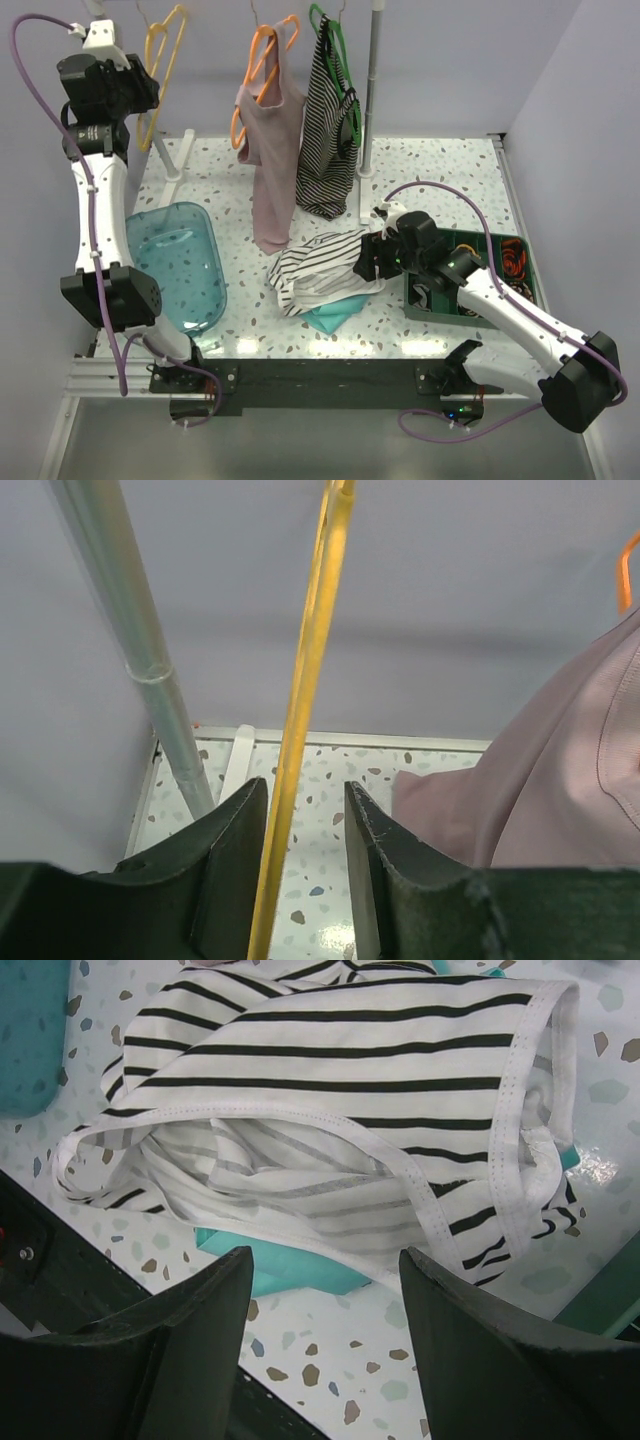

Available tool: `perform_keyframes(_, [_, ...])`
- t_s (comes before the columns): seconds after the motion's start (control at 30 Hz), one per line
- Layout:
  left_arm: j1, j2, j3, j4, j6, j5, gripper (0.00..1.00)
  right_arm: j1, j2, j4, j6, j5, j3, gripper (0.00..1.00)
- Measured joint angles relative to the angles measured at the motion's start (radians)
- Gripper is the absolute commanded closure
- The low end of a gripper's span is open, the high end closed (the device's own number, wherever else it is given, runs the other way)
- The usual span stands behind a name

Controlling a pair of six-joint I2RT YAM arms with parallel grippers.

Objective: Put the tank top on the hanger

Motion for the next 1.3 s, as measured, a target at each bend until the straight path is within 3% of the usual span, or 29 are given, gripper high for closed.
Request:
perform_keyframes(0.37, [-0.036,0.015,0.014,-0.014,0.027,-0.060,0.75,0.000,0.000,0.000,0.000,0.003,0.000,0.36])
perform_keyframes(0.57, [-0.037,0.017,0.014,-0.017,0.029,-0.069,0.99,0.000,0.000,0.000,0.000,0.006,0.000,0.36])
perform_keyframes(1.3, [-0.041,-0.037,0.005,0.048,0.028,-0.069,1.00,0.000,-0.004,0.000,0.000,0.041,0.000,0.34])
